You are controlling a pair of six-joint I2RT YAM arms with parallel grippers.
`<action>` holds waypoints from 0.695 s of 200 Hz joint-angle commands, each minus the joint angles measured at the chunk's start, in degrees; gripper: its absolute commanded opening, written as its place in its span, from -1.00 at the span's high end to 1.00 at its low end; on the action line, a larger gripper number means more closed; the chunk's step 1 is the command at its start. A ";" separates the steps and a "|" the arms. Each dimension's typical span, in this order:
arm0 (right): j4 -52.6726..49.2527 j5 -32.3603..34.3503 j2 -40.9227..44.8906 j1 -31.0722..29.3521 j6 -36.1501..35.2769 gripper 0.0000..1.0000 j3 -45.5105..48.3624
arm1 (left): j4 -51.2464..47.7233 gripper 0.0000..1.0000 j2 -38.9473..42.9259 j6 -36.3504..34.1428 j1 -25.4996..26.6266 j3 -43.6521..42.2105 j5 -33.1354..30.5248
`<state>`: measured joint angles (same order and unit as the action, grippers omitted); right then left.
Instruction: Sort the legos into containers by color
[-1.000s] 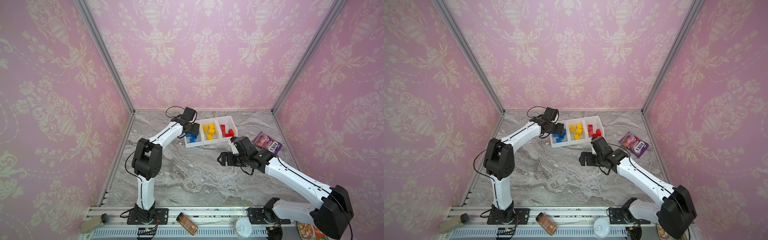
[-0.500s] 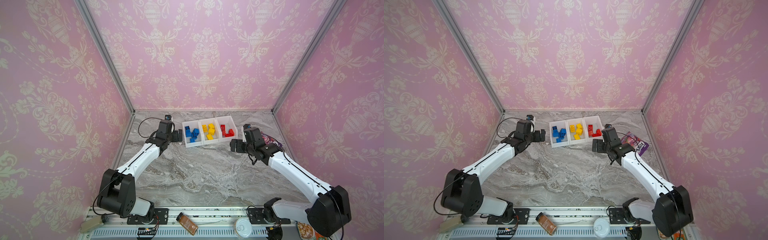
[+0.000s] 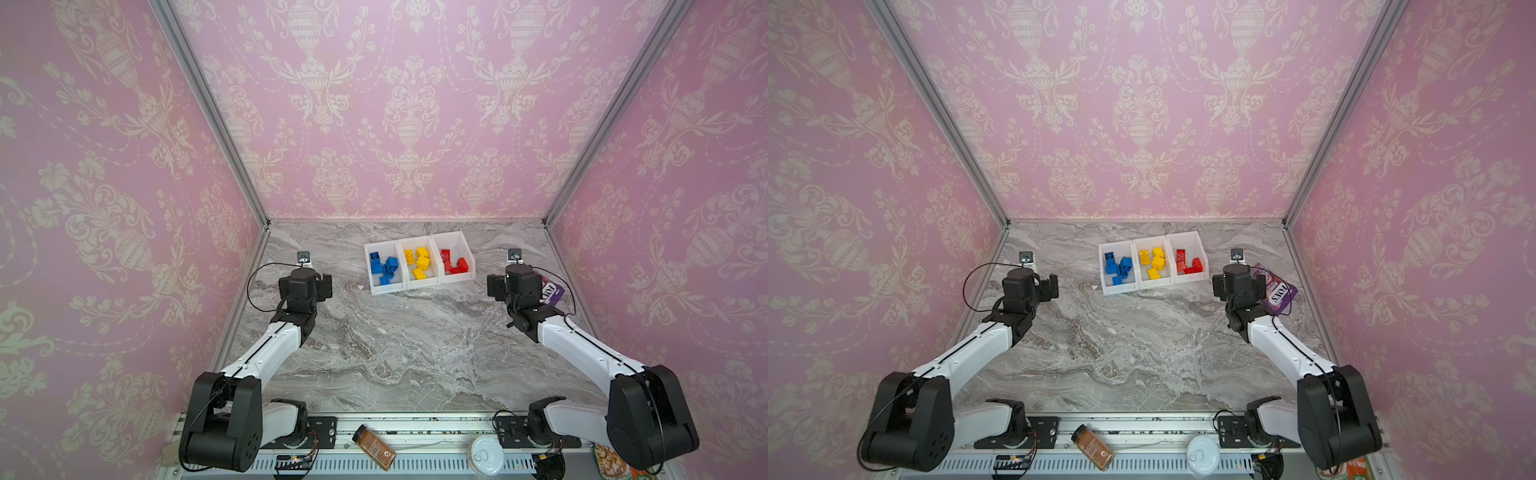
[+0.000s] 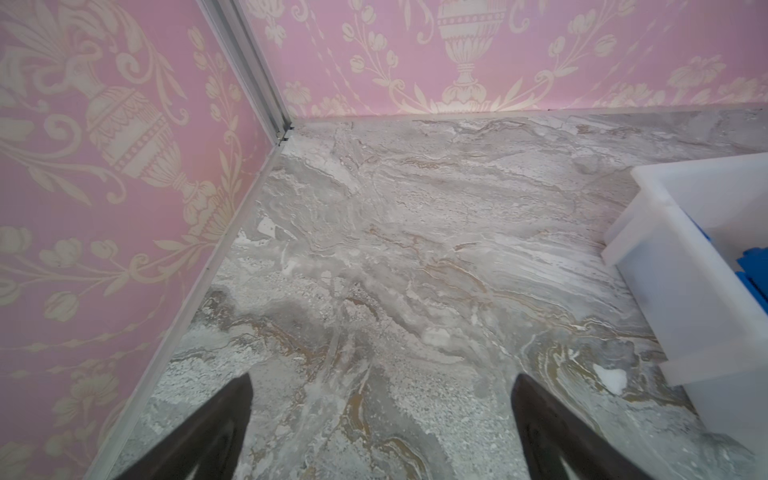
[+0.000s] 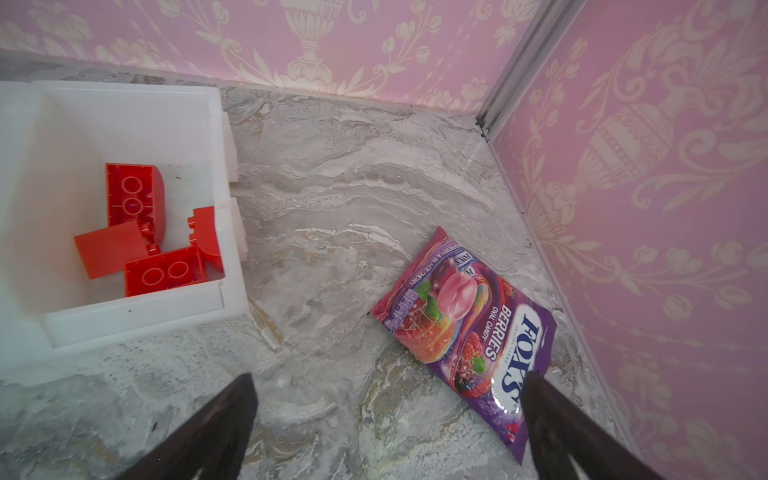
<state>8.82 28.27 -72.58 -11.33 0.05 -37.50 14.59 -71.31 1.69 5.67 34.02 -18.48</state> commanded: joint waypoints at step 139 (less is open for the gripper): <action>30.12 -13.44 -5.70 6.17 -3.70 -1.00 14.83 | 58.80 -0.99 -22.39 -4.07 -1.51 -20.71 1.41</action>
<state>36.73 18.65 -78.61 -6.22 -3.44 -22.96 60.01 -90.24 -2.13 4.95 15.27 -18.35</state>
